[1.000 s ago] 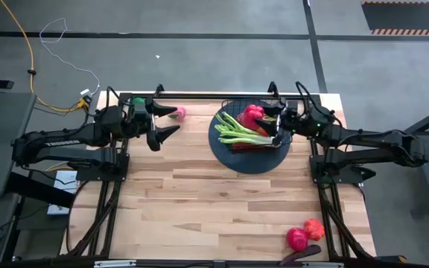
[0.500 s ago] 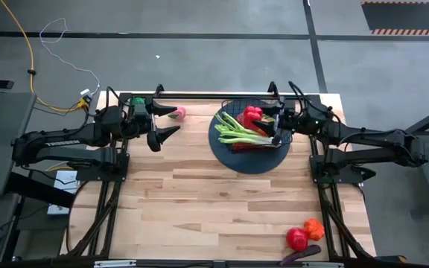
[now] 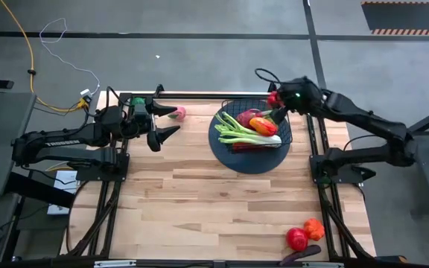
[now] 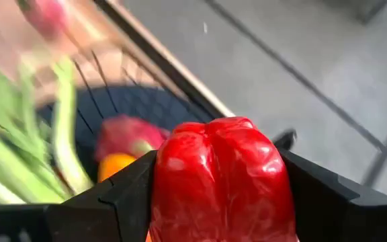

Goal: Build produce basket
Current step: Put the red bell pepper into the black wire basket

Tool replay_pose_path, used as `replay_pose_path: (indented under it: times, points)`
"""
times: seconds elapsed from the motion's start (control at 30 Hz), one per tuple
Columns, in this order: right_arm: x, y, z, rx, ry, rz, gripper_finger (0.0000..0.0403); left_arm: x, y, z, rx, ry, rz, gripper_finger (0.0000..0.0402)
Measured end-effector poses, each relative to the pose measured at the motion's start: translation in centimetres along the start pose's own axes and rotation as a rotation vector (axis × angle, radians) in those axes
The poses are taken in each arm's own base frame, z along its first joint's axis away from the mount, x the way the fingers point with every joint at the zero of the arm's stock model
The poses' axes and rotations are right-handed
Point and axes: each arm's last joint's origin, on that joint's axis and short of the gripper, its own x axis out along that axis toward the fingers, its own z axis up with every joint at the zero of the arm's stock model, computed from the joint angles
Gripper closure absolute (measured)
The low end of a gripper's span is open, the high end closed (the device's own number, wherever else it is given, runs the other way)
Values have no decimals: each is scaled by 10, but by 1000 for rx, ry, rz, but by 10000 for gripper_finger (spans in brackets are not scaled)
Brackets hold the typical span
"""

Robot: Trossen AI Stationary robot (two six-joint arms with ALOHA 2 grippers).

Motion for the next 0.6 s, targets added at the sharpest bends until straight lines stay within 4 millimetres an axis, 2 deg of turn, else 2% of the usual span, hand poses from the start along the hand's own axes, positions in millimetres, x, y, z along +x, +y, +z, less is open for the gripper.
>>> replay_pose_path:
  times: [0.33, 0.6]
  points:
    - [81, -1, -12, -147, 308, -32, 143, 0, 0, 0, 0, 0, 0, 46]
    - [109, 6, -23, -167, 431, -23, 143, 0, 0, 0, 0, 0, 0, 46]
